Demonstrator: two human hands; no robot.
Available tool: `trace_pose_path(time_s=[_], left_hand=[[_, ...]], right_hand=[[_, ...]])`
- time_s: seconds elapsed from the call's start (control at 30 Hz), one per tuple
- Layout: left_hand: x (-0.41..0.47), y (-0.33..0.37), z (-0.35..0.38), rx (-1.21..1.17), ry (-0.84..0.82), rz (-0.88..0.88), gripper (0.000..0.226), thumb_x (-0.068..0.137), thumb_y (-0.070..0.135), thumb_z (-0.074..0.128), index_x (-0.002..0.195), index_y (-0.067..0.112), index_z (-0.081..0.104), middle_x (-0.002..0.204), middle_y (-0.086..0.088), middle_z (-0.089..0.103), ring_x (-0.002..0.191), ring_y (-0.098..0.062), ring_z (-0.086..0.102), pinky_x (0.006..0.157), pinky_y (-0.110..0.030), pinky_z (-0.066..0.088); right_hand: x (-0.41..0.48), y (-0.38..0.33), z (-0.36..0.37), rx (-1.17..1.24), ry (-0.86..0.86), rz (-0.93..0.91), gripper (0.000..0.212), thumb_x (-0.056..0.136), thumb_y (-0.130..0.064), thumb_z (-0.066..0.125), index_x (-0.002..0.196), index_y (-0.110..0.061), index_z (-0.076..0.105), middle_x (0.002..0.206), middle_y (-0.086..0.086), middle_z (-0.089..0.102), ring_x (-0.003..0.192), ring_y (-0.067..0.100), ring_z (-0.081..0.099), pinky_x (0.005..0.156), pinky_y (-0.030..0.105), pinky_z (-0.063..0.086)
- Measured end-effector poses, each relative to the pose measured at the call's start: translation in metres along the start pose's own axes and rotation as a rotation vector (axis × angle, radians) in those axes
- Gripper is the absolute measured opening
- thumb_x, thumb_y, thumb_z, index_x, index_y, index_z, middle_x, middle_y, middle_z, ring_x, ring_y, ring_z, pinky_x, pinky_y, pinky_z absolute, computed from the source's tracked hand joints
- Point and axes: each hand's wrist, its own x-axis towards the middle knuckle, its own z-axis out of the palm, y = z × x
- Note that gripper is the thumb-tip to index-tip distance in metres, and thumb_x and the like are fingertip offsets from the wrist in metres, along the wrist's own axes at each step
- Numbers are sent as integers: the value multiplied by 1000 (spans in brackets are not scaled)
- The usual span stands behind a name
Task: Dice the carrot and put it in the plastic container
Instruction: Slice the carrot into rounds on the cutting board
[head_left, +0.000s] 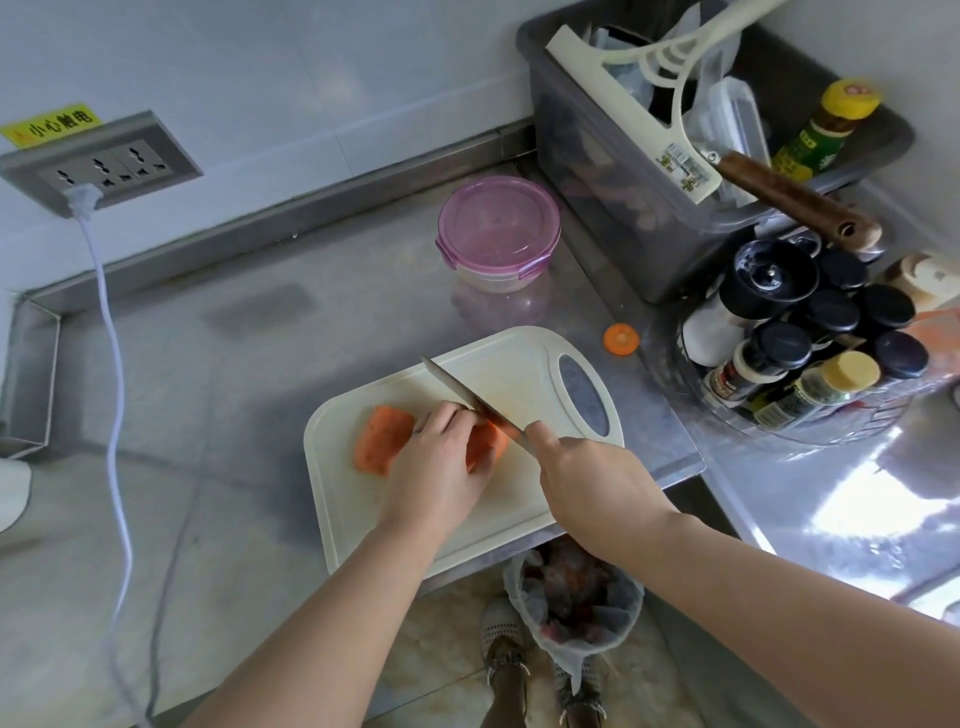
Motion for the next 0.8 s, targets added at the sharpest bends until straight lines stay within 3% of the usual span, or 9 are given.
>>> trace_pose_path(time_s=[0.57, 0.8], left_hand=[[3, 0, 0, 53, 65, 86, 30, 71, 30, 82, 75, 12, 59, 74, -3, 57, 65, -27, 62, 45, -26, 41], [3, -1, 1, 5, 10, 26, 27, 77, 32, 77, 84, 14, 59, 84, 1, 58, 76, -25, 62, 54, -26, 35]], right_hand=[[-2, -1, -9, -70, -100, -91, 56, 83, 10, 45, 132, -6, 26, 63, 1, 37, 48, 15, 34, 41, 28, 22], [14, 1, -7, -57, -169, -74, 53, 84, 10, 44, 131, -5, 25, 65, 1, 33, 49, 16, 32, 42, 27, 24]])
